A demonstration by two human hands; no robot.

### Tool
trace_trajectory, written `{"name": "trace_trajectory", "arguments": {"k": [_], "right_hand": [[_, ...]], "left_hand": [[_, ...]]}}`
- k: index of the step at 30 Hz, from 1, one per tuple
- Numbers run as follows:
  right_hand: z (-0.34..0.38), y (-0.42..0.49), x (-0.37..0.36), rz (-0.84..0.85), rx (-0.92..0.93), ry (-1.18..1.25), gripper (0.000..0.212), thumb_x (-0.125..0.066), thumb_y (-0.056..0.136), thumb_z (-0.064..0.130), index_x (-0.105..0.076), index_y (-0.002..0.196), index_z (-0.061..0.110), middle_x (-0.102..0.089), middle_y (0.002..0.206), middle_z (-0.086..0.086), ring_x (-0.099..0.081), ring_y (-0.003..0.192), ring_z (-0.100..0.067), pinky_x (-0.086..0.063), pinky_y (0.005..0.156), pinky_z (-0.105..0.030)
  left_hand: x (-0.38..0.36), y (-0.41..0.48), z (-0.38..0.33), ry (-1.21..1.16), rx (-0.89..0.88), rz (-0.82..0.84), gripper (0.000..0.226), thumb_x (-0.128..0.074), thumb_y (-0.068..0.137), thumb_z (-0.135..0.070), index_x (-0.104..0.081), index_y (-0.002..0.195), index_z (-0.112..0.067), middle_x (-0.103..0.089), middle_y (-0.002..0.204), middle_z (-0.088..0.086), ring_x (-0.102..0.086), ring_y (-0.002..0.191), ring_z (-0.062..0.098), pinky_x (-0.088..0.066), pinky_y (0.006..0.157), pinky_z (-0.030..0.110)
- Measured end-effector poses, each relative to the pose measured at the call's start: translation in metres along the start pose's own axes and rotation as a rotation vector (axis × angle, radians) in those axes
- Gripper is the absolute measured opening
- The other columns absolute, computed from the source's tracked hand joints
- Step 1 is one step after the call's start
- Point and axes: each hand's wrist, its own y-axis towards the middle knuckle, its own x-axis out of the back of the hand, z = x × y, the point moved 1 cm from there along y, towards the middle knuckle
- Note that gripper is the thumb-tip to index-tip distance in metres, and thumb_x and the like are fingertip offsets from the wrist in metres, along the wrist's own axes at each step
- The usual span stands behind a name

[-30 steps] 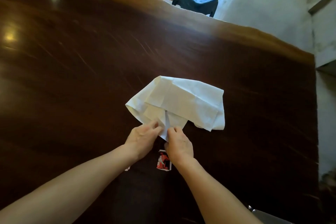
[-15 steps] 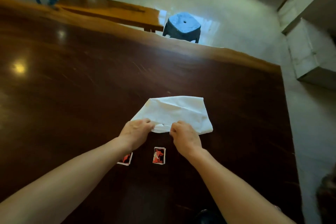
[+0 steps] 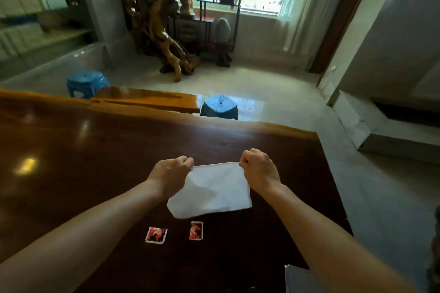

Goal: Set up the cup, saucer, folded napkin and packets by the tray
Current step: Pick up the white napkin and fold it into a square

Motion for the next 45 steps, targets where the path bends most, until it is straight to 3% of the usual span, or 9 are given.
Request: {"name": "trace_trajectory", "arguments": {"k": [7,15,23,27,30,34,38,41,45], "right_hand": [[0.004,-0.011,0.073,-0.154,0.033,-0.043,0.009,-0.065,0.093,0.017,-0.066,0.087,0.01,-0.066,0.097,-0.008,-0.064,0.089,-0.033,-0.051,0.073,-0.038],[-0.01,-0.019,0.114,-0.205,0.003,-0.094,0.007,-0.064,0.092,0.01,-0.067,0.087,0.006,-0.064,0.092,-0.01,-0.065,0.085,-0.034,-0.045,0.065,-0.033],[-0.025,-0.023,0.114,-0.189,-0.057,-0.151,0.009,-0.061,0.093,0.008,-0.067,0.087,0.005,-0.066,0.096,-0.014,-0.065,0.089,-0.036,-0.04,0.065,-0.031],[-0.023,-0.017,0.115,-0.168,-0.061,-0.144,0.007,-0.061,0.093,0.006,-0.068,0.09,0.004,-0.066,0.098,-0.014,-0.065,0.092,-0.035,-0.043,0.069,-0.031],[-0.018,-0.009,0.123,-0.204,-0.033,-0.13,0.008,-0.061,0.094,0.007,-0.067,0.09,0.003,-0.066,0.097,-0.014,-0.065,0.088,-0.032,-0.046,0.07,-0.033],[-0.009,-0.003,0.136,-0.262,-0.004,-0.088,0.014,-0.06,0.096,0.013,-0.068,0.088,0.005,-0.066,0.095,-0.014,-0.063,0.084,-0.031,-0.044,0.068,-0.033],[-0.007,-0.015,0.13,-0.217,0.024,-0.08,0.013,-0.061,0.095,0.013,-0.068,0.088,0.004,-0.065,0.097,-0.015,-0.063,0.088,-0.034,-0.051,0.073,-0.04],[-0.011,-0.036,0.109,-0.156,0.021,-0.079,0.01,-0.063,0.094,0.014,-0.068,0.088,0.007,-0.066,0.099,-0.015,-0.063,0.091,-0.034,-0.054,0.079,-0.045],[-0.018,-0.074,0.065,-0.048,0.003,-0.024,0.011,-0.067,0.091,0.018,-0.068,0.083,0.013,-0.066,0.095,-0.006,-0.061,0.086,-0.028,-0.046,0.07,-0.034]], "left_hand": [[0.053,-0.012,-0.002,0.148,-0.049,-0.052,0.023,-0.054,0.095,-0.005,-0.062,0.112,-0.017,-0.065,0.104,-0.001,-0.071,0.092,0.018,-0.057,0.073,0.027],[0.088,-0.031,0.018,0.214,0.09,-0.033,0.018,-0.051,0.094,-0.007,-0.059,0.106,-0.019,-0.065,0.103,-0.002,-0.07,0.093,0.018,-0.046,0.065,0.025],[0.102,-0.044,0.043,0.214,0.255,0.019,0.018,-0.054,0.095,-0.008,-0.06,0.109,-0.019,-0.062,0.104,0.001,-0.062,0.095,0.017,-0.053,0.075,0.027],[0.131,-0.029,0.057,0.064,0.347,-0.082,0.014,-0.053,0.095,-0.008,-0.058,0.106,-0.016,-0.067,0.092,0.005,-0.067,0.083,0.02,-0.054,0.067,0.032],[0.155,-0.016,0.07,0.019,0.339,-0.231,0.012,-0.054,0.095,-0.005,-0.057,0.106,-0.01,-0.071,0.09,0.013,-0.071,0.079,0.025,-0.061,0.071,0.039],[0.174,-0.017,0.087,-0.004,0.345,-0.342,0.013,-0.06,0.09,-0.001,-0.057,0.098,-0.01,-0.067,0.081,0.012,-0.066,0.071,0.029,-0.057,0.065,0.043],[0.172,-0.041,0.091,0.0,0.363,-0.308,0.01,-0.058,0.09,-0.004,-0.056,0.095,-0.013,-0.069,0.086,0.018,-0.067,0.077,0.038,-0.057,0.072,0.051],[0.156,-0.074,0.081,0.039,0.384,-0.255,0.01,-0.058,0.09,-0.009,-0.058,0.099,-0.015,-0.071,0.092,0.019,-0.069,0.083,0.04,-0.054,0.069,0.047],[0.115,-0.13,0.069,-0.015,0.512,-0.074,0.017,-0.052,0.091,-0.008,-0.055,0.097,-0.024,-0.069,0.096,0.009,-0.065,0.09,0.034,-0.045,0.067,0.04]]}}
